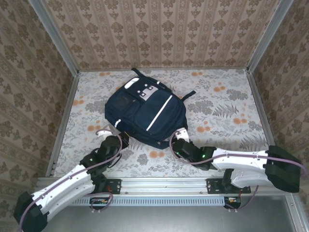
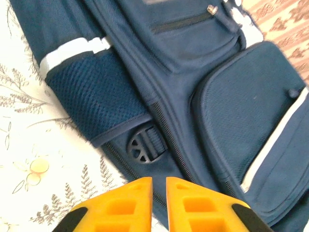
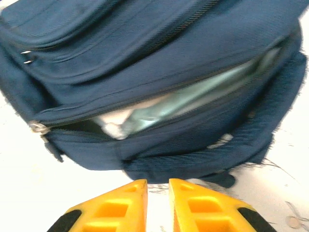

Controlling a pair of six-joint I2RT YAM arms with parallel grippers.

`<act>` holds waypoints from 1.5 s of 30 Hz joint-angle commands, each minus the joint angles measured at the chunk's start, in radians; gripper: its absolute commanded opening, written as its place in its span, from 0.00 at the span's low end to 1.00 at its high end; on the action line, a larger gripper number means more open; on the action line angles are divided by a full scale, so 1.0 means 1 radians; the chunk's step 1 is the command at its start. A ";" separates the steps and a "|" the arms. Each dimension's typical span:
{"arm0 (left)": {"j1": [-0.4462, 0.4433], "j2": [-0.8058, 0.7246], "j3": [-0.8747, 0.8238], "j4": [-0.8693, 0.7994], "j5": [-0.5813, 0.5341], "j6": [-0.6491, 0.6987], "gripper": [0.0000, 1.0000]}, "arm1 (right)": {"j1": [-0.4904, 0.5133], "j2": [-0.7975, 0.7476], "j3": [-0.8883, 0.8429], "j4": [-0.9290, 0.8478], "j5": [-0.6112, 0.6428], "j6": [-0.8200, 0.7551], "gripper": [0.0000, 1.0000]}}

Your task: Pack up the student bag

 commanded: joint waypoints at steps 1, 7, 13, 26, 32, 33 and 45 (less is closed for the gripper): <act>-0.002 0.033 -0.009 0.011 0.042 0.013 0.23 | 0.064 0.081 0.086 -0.033 0.077 0.048 0.21; -0.014 0.107 0.011 0.050 0.070 0.029 0.32 | 0.140 0.238 0.179 -0.016 0.078 0.079 0.18; -0.032 0.136 0.010 0.069 0.069 0.028 0.37 | 0.138 0.332 0.194 0.088 0.022 0.062 0.33; -0.047 0.138 0.012 0.072 0.060 0.029 0.40 | 0.060 0.406 0.165 0.242 -0.004 0.072 0.36; -0.059 0.143 0.017 0.073 0.062 0.029 0.41 | 0.029 0.436 0.165 0.277 0.001 0.057 0.36; -0.061 0.145 0.019 0.073 0.062 0.028 0.41 | 0.029 0.438 0.165 0.283 0.005 0.053 0.34; -0.194 0.377 0.048 0.284 0.058 -0.034 0.63 | 0.046 0.367 0.124 0.290 0.019 0.037 0.00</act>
